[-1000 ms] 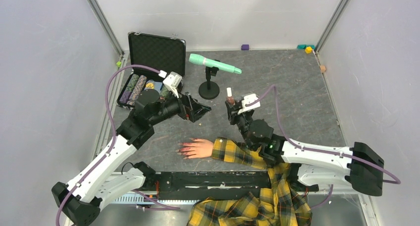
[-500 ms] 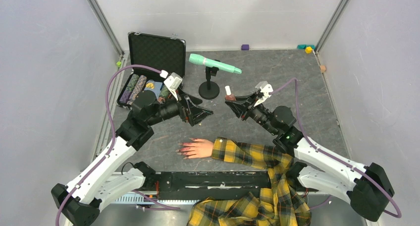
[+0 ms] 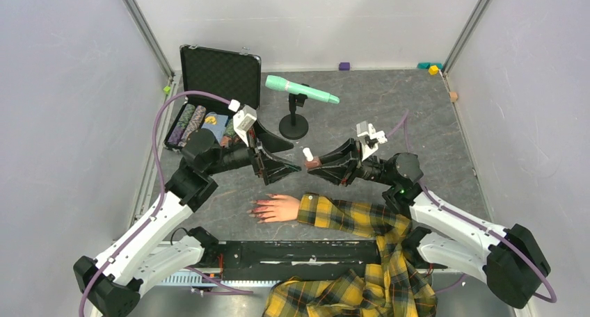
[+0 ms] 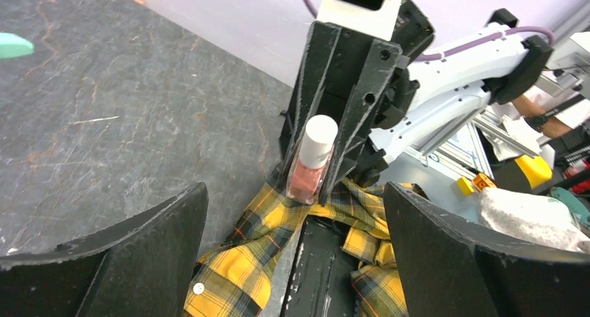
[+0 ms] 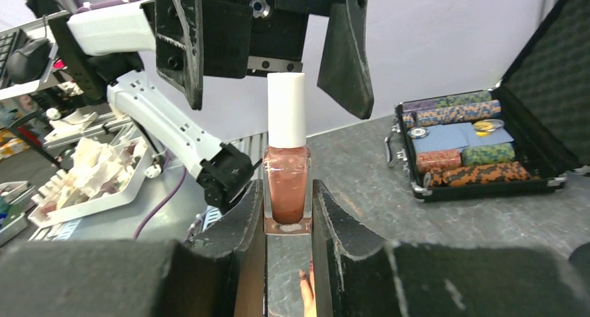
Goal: Paint the nails
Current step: Unscrew the nail polish bottle.
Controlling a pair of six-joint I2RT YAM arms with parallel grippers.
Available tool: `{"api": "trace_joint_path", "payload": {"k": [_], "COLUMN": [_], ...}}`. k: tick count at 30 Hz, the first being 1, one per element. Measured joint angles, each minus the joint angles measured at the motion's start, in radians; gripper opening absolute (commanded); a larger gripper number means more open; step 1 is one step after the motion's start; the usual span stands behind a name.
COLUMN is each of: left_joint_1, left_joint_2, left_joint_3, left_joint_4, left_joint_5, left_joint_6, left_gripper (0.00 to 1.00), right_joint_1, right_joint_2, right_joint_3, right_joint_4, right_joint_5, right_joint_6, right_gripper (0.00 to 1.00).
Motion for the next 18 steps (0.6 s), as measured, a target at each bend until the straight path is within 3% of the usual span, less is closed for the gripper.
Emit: {"api": "trace_joint_path", "payload": {"k": [9, 18], "left_joint_1": [0.0, 0.0], "left_joint_2": [0.002, 0.014], "left_joint_3": [-0.016, -0.016], "left_joint_4": [0.079, 0.045], "left_joint_5": [0.073, 0.061], "left_joint_6": [-0.027, -0.026], "left_gripper": [0.97, 0.93], "right_joint_1": [0.0, 0.003], "right_joint_2": [0.056, 0.1], "right_joint_3": [0.009, 0.029], "right_joint_4": [0.017, 0.035], "right_joint_5": [-0.089, -0.117], "right_joint_6": [0.051, 0.081], "right_gripper": [0.0, 0.0]}}
